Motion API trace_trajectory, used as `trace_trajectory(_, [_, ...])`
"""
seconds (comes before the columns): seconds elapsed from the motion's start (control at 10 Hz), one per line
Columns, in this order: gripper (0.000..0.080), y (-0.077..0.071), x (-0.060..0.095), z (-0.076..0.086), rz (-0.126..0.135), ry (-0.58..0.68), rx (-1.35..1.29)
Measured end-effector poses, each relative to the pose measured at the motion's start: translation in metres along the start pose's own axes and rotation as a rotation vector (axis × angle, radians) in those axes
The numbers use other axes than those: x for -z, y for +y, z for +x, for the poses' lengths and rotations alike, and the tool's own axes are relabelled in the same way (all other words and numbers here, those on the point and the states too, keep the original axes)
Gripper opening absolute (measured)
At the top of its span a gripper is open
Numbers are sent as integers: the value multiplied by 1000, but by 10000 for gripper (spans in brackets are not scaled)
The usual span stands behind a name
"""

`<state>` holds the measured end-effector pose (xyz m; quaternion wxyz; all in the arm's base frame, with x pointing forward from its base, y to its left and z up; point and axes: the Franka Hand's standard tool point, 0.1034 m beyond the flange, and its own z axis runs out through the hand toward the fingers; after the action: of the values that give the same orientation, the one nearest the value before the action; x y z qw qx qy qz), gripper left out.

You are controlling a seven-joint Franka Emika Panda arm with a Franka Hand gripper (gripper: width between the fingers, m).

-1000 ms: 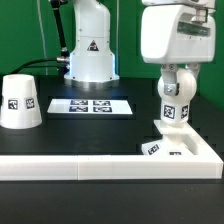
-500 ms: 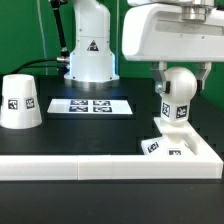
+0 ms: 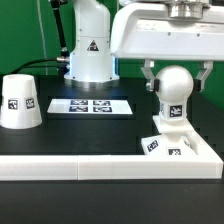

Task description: Assemble lamp

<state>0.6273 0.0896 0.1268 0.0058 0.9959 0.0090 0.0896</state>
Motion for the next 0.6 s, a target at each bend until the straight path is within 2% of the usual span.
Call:
trace_trajectory(0.2, [579, 1, -3, -6, -12, -15, -262])
trace_trajectory(0.6, [579, -8, -6, -18, -46, -88, -608])
